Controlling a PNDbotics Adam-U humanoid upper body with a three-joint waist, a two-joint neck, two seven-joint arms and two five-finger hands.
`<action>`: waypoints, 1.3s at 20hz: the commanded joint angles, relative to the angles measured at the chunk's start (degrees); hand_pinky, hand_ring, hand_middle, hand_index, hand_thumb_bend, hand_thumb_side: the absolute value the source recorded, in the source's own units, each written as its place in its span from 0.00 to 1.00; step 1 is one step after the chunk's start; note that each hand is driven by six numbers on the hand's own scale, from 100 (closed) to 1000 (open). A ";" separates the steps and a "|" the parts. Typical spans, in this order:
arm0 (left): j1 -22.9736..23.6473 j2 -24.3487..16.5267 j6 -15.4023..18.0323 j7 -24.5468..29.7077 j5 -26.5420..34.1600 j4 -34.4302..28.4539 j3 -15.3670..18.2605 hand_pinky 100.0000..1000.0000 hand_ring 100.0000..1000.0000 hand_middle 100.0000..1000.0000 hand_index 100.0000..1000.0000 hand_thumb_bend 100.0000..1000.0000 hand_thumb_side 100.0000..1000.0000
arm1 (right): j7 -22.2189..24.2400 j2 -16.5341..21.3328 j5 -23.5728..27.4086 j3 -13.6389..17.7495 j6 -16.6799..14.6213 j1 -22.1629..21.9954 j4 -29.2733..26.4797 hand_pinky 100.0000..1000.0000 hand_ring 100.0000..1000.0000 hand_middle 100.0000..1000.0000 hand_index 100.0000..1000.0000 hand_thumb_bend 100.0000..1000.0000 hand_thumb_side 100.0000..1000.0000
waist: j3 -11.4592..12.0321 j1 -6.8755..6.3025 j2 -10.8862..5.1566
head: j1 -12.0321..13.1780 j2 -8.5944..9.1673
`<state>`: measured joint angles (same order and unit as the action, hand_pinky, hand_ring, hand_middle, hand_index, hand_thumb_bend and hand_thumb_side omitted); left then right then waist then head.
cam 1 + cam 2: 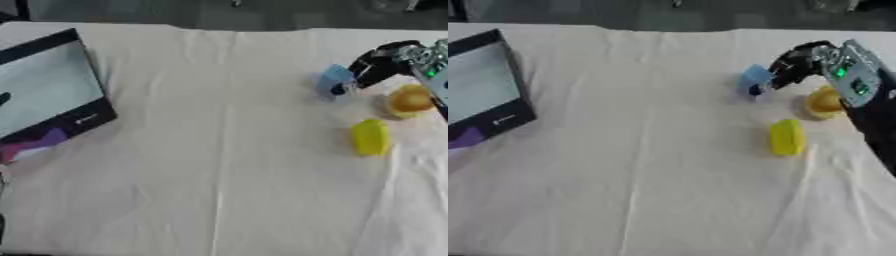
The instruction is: Pick up the objects with one hand, pass them to the other hand, and then place them into the box on the other side of the table.
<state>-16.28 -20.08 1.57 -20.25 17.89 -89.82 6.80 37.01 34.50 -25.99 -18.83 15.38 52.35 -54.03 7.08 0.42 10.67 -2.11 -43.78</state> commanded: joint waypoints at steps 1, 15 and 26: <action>-0.99 -1.11 0.18 0.13 0.15 -0.88 0.03 0.79 0.87 0.88 0.80 0.66 0.59 | -0.55 0.68 0.21 0.57 0.05 0.72 -0.02 0.87 0.87 0.80 0.83 0.52 0.40 | 0.08 0.06 -0.59 | 0.32 -0.34; -1.18 -1.03 0.04 0.29 0.24 -0.84 -0.11 0.79 0.87 0.88 0.79 0.66 0.59 | -4.47 -0.72 3.51 0.27 2.66 0.47 0.70 0.82 0.79 0.69 0.71 0.44 0.21 | 0.23 -0.07 -0.30 | 0.62 -0.34; -1.16 -1.08 0.04 0.35 0.20 -0.81 -0.13 0.79 0.87 0.88 0.79 0.65 0.59 | -5.56 -0.44 6.38 0.50 5.08 -0.07 -0.98 0.80 0.72 0.58 0.63 0.31 0.06 | 0.13 -0.03 -0.48 | 0.51 -0.34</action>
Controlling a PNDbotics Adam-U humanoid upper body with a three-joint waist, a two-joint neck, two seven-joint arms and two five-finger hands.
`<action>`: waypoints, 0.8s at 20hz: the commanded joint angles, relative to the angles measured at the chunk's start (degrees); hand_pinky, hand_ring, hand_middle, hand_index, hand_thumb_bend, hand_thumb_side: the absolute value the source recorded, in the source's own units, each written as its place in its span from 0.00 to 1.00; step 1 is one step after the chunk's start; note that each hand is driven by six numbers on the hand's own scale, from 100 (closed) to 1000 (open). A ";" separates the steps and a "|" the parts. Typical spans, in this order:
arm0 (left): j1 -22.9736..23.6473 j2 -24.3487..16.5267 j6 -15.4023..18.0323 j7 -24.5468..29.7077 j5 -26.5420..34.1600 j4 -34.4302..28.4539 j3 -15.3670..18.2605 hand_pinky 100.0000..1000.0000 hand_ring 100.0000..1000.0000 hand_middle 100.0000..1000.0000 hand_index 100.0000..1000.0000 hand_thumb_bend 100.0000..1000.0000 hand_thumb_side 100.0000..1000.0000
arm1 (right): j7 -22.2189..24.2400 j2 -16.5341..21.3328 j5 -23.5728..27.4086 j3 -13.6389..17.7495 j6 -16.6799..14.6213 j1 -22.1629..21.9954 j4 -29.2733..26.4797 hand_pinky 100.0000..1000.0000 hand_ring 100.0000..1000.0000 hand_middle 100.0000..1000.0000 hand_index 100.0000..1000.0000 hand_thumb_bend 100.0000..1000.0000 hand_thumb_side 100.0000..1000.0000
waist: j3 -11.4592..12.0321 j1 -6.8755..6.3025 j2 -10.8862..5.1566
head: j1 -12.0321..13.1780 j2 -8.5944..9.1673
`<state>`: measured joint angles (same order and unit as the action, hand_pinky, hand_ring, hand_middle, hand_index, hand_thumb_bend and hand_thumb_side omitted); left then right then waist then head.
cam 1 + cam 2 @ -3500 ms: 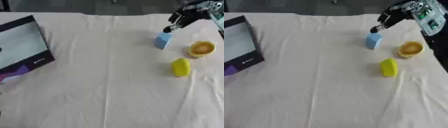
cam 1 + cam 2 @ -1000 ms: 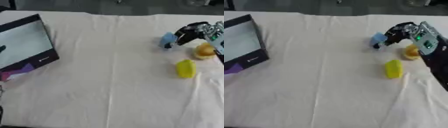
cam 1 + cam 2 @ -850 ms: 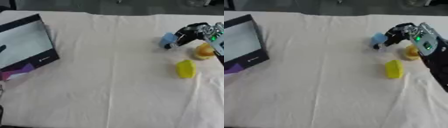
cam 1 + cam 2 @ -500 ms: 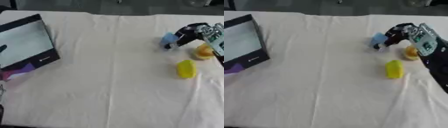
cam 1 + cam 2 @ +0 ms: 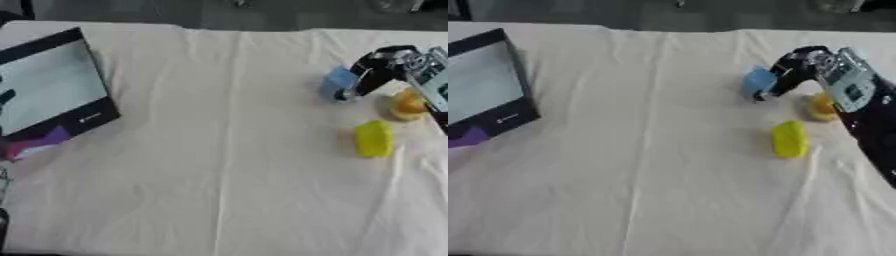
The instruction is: Pick up the objects with one hand, pass them to the other hand, and then place them into the box on the other side of the table.
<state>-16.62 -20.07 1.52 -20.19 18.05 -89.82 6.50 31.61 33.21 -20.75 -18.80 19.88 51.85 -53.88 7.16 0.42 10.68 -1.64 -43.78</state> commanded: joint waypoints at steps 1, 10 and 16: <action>-0.80 -1.11 0.07 0.30 0.04 -0.80 0.15 0.79 0.87 0.88 0.79 0.65 0.59 | -0.39 0.95 1.77 0.63 0.85 0.26 -1.58 0.79 0.72 0.57 0.62 0.29 0.05 | 0.02 -0.02 -0.50 | 0.08 -0.34; -0.76 -1.27 0.09 0.29 -0.02 -0.80 0.21 0.79 0.87 0.88 0.79 0.65 0.59 | -4.15 3.30 7.69 1.41 3.67 -1.40 -8.62 0.77 0.69 0.52 0.57 0.23 0.01 | -0.25 0.01 -0.61 | 0.17 -0.34; -0.81 -1.39 0.09 0.35 -0.04 -0.81 0.18 0.79 0.87 0.89 0.79 0.65 0.59 | -7.54 4.95 13.07 5.72 2.51 -3.77 -17.27 0.76 0.68 0.51 0.57 0.18 0.00 | -0.64 -0.16 -0.50 | 0.13 -0.34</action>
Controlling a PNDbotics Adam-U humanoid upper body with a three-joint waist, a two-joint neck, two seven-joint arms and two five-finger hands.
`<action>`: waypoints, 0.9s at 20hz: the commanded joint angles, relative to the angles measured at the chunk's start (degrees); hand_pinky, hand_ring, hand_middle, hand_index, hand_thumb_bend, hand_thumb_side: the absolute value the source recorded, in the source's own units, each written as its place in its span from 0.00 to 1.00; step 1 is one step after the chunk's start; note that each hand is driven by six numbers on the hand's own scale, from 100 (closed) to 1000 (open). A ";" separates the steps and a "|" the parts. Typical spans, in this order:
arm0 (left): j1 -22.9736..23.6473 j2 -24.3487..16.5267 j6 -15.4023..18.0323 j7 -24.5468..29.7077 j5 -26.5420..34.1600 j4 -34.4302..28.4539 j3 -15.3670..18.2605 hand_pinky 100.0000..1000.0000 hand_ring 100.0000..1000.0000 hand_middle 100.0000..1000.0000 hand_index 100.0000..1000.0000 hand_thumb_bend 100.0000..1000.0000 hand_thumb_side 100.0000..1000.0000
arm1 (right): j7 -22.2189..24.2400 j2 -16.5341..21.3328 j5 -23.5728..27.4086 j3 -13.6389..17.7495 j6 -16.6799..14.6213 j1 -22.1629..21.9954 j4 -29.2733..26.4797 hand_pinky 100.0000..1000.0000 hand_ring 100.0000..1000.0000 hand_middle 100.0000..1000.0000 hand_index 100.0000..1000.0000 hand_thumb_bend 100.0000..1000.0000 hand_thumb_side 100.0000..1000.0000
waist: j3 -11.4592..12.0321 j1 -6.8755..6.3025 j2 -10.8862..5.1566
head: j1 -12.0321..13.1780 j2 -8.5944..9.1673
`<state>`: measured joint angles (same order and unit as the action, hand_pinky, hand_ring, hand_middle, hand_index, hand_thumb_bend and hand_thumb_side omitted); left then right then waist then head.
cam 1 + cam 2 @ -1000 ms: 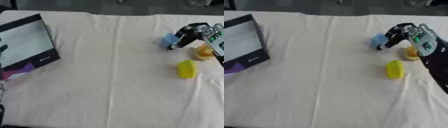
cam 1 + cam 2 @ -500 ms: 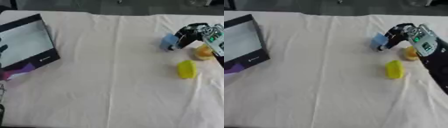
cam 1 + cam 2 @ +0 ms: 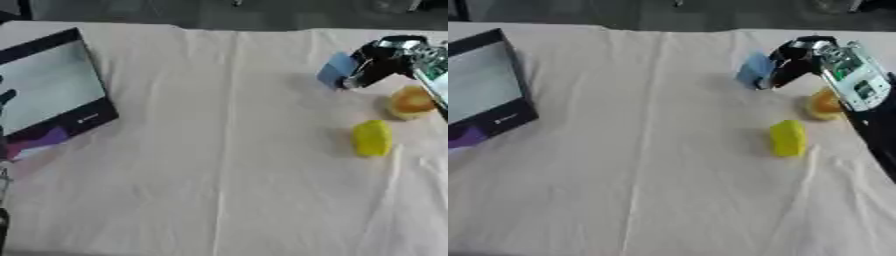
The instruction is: Pick up the objects with one hand, pass them to the other hand, and then place them into the box on the other side of the table.
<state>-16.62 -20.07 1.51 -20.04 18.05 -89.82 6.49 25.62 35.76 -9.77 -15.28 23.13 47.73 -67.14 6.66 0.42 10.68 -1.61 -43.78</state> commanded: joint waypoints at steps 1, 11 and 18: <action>-0.88 -1.41 0.10 0.23 -0.08 -0.85 0.18 0.79 0.87 0.89 0.79 0.65 0.59 | -2.34 2.44 2.94 2.92 -1.35 -0.15 -5.41 0.76 0.67 0.51 0.57 0.17 0.00 | -0.20 -0.21 -0.49 | 0.02 -0.34; -4.47 -4.19 -0.77 2.37 -2.23 -4.23 -1.75 0.79 0.88 0.89 0.80 0.65 0.57 | -10.95 -0.01 9.54 7.37 -5.57 -8.28 -19.51 0.77 0.66 0.51 0.57 0.16 0.00 | -0.43 -0.66 -0.85 | -0.42 -0.34; -11.83 -11.29 -6.36 8.04 -8.05 -7.03 -7.41 0.79 0.88 0.88 0.80 0.67 0.51 | -17.09 -2.39 11.57 5.40 -5.36 -12.15 -28.09 0.77 0.67 0.51 0.58 0.14 0.00 | -0.76 -1.16 -1.79 | 0.12 -0.34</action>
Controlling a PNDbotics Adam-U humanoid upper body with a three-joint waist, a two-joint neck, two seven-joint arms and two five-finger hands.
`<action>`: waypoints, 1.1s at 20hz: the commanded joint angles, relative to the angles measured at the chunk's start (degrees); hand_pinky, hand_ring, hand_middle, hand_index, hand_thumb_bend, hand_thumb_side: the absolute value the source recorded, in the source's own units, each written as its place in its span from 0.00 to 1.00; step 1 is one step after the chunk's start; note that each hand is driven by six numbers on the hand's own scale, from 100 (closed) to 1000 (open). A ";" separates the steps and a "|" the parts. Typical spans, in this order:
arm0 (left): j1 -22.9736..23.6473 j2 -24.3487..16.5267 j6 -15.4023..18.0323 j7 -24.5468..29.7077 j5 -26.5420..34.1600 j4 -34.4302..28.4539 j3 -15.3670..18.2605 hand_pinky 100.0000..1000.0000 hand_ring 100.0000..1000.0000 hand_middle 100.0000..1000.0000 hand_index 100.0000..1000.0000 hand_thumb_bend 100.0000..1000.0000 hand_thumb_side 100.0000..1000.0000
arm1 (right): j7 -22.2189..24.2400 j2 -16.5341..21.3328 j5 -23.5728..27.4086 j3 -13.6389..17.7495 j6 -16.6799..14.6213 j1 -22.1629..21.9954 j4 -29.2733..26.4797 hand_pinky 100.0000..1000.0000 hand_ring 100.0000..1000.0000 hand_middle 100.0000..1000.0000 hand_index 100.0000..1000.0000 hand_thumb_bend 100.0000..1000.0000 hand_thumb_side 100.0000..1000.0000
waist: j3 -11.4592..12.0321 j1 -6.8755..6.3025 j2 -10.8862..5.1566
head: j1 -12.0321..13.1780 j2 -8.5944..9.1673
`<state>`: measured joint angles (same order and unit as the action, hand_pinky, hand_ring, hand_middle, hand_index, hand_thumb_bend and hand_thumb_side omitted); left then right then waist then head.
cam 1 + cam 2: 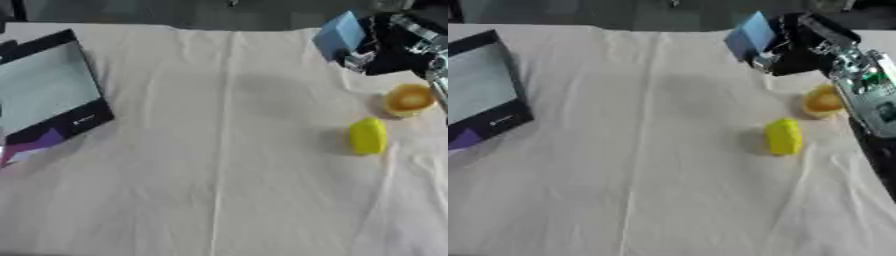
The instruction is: Pick up the objects with one hand, pass them to the other hand, and then place them into the box on the other side of the table.
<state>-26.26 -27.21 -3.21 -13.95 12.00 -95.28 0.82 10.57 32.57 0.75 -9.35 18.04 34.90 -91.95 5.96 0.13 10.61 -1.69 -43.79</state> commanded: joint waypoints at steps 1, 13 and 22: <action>-3.50 -5.29 -2.52 2.84 -2.77 -1.54 -2.99 0.79 0.88 0.88 0.81 0.68 0.50 | -2.92 0.95 1.40 -1.49 -0.68 0.83 -3.80 0.77 0.67 0.51 0.58 0.14 0.00 | -0.09 -0.96 -1.88 | 0.21 -0.33; -18.30 -12.77 -13.28 13.91 -8.90 -1.57 -14.66 0.78 0.86 0.86 0.82 0.69 0.54 | -13.09 -2.58 4.62 -11.11 -6.89 4.10 -1.76 0.78 0.65 0.52 0.58 0.12 0.00 | 0.25 -2.12 -2.83 | -0.74 -0.33; -28.81 -9.29 -16.79 22.34 -14.63 -2.17 -23.78 0.78 0.85 0.86 0.82 0.69 0.55 | -13.05 -6.92 1.69 -14.20 -11.29 5.33 0.78 0.78 0.66 0.52 0.58 0.12 0.00 | 0.83 -2.70 -3.49 | -1.56 -0.33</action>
<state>-53.69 -36.29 -19.81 7.23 -1.74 -96.88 -22.38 -2.58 25.64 3.09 -23.61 7.50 38.90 -90.90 6.76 -1.88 8.98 -3.10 -43.97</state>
